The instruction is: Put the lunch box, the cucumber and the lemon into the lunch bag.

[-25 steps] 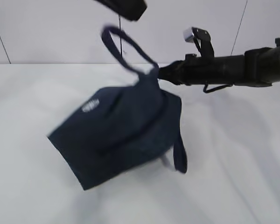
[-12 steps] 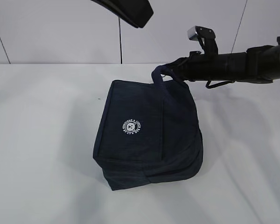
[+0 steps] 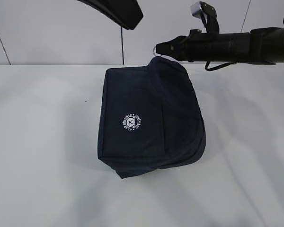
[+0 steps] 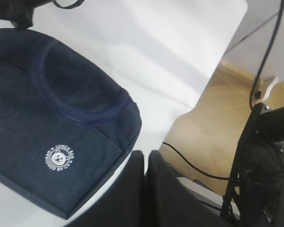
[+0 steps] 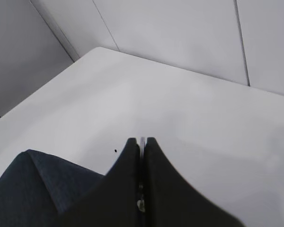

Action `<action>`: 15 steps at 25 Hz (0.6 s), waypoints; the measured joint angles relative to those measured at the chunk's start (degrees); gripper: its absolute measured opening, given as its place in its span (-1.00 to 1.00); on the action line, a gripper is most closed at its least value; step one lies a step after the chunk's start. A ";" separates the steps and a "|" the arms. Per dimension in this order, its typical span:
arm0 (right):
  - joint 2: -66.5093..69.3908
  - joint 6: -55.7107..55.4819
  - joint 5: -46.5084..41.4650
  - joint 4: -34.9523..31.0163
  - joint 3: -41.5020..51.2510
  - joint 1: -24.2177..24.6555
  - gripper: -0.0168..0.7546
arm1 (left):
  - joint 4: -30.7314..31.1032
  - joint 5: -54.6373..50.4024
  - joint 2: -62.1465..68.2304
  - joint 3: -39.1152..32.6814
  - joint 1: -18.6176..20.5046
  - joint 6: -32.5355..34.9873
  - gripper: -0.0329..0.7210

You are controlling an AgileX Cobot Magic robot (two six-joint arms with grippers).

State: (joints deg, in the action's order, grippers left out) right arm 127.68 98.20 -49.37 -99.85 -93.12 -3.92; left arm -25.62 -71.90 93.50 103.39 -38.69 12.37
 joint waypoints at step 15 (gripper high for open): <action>0.00 -20.61 -3.34 21.30 -16.70 0.00 -0.83 | 0.50 0.00 0.00 0.00 4.41 0.00 -0.96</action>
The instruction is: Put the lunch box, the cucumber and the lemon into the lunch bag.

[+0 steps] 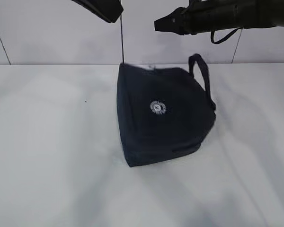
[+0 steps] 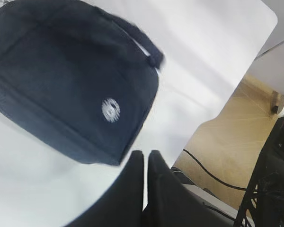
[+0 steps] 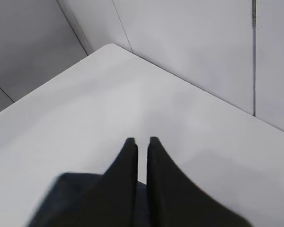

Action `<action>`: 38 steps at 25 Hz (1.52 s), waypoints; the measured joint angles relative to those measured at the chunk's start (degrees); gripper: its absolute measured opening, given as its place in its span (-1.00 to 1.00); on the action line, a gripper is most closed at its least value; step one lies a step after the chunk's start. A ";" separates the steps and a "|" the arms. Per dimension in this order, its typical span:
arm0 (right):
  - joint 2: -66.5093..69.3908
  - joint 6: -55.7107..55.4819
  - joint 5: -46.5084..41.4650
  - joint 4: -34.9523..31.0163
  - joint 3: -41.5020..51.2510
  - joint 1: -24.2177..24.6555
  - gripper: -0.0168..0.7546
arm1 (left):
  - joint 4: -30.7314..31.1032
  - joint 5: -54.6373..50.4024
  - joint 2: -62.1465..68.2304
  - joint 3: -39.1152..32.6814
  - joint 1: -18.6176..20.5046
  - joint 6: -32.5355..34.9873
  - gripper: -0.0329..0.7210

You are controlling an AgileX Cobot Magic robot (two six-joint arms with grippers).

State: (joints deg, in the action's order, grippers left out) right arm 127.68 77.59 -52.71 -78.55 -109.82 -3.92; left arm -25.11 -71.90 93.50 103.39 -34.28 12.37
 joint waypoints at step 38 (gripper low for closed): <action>3.18 -35.75 -16.67 28.02 -0.76 12.08 0.21 | 0.61 0.00 0.00 0.00 0.00 0.00 -0.96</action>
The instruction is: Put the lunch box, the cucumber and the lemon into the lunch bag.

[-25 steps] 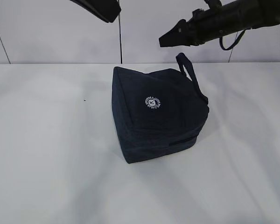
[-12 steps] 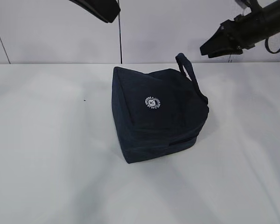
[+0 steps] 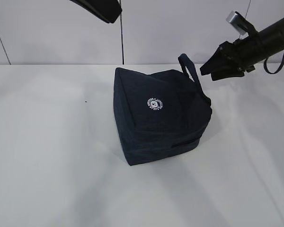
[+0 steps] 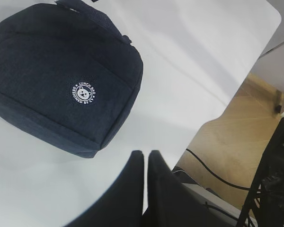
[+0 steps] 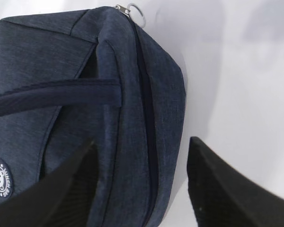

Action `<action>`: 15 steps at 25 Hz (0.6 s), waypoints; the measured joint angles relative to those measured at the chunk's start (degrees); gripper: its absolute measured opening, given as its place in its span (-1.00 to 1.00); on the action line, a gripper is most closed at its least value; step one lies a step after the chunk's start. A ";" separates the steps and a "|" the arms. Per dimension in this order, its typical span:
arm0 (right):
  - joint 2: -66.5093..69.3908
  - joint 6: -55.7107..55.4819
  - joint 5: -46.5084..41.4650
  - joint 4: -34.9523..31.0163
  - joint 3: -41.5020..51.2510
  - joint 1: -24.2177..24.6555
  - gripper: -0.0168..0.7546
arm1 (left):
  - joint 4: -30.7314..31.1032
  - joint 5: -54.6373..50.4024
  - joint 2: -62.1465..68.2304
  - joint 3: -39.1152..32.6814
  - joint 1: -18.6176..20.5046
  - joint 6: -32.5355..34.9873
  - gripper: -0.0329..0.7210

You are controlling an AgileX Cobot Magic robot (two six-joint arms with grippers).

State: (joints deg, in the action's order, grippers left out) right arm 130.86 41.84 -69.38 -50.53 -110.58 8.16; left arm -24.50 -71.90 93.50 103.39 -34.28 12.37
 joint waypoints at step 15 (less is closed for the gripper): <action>0.89 0.01 0.00 0.85 0.00 -4.77 0.25 | 1.17 0.00 0.00 0.00 0.00 0.00 -0.96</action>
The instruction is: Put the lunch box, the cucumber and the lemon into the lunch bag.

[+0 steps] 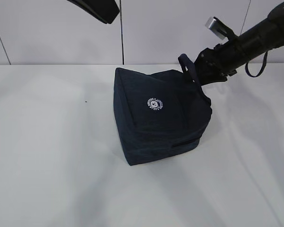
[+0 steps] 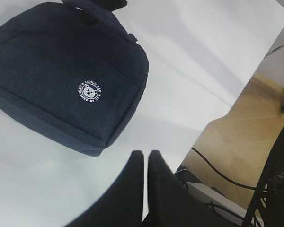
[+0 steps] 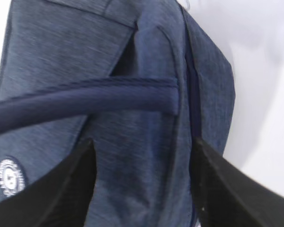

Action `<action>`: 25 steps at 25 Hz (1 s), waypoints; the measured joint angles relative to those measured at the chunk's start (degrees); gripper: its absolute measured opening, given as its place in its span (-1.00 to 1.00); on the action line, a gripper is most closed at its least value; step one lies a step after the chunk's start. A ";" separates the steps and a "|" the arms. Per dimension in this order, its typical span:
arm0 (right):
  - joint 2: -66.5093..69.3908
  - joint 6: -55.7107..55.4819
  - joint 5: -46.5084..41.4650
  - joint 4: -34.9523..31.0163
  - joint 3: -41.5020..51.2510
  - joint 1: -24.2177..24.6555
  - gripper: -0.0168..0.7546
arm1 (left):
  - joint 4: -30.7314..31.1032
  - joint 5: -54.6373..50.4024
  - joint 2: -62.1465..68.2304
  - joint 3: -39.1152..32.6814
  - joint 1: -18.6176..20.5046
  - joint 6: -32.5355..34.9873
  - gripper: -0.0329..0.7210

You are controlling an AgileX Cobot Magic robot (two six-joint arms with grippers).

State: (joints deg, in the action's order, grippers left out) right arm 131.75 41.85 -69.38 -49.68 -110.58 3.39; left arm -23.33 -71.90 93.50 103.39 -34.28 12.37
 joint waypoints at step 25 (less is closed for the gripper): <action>-0.78 -5.99 -1.17 5.87 -11.06 -1.83 -0.95 | 0.40 0.00 0.00 0.00 0.00 0.00 -0.96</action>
State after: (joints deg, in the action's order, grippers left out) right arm 130.97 35.86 -70.55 -43.81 -121.64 1.56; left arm -22.93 -71.90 93.50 103.39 -34.28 12.37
